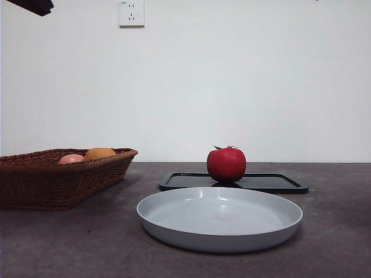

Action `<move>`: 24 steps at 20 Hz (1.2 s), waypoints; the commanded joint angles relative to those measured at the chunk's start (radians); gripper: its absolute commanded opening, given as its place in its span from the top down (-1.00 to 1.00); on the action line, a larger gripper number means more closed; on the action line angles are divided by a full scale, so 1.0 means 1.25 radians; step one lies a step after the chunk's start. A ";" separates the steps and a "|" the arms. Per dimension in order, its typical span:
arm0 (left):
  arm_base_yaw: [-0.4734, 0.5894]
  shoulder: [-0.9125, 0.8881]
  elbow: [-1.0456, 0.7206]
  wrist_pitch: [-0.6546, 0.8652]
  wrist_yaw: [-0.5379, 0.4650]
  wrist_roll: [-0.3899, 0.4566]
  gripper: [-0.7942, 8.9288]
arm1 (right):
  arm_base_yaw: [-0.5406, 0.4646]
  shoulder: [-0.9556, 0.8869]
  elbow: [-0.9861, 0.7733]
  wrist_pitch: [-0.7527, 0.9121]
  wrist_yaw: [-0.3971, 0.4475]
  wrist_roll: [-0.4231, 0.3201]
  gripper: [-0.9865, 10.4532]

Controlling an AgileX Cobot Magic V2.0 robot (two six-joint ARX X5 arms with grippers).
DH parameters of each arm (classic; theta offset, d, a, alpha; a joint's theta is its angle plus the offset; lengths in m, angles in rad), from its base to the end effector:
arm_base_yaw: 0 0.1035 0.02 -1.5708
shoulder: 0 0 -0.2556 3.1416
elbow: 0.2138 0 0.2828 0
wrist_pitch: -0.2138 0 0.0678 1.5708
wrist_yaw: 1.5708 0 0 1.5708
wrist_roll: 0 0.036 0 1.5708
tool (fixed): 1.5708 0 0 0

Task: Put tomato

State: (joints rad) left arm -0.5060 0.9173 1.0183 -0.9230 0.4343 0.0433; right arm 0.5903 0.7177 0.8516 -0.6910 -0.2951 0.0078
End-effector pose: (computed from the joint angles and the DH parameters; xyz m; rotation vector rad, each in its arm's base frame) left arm 0.1693 -0.1111 0.3204 0.0682 0.8318 -0.9036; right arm 0.1438 0.1089 0.3139 -0.0775 0.5724 0.8595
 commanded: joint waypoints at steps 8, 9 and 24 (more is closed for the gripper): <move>-0.005 0.005 0.016 0.009 0.004 0.013 0.82 | 0.008 0.005 0.002 0.008 -0.002 0.009 0.81; -0.005 0.005 0.016 0.009 0.004 0.013 0.82 | 0.008 0.005 0.002 0.008 -0.002 0.009 0.81; 0.218 -0.241 -0.108 0.485 -0.065 0.115 0.82 | 0.008 0.005 0.002 0.008 -0.002 0.009 0.81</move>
State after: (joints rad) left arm -0.2344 0.6144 0.8871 -0.3511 0.3550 0.1604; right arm 0.5903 0.7177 0.8516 -0.6907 -0.2951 0.0082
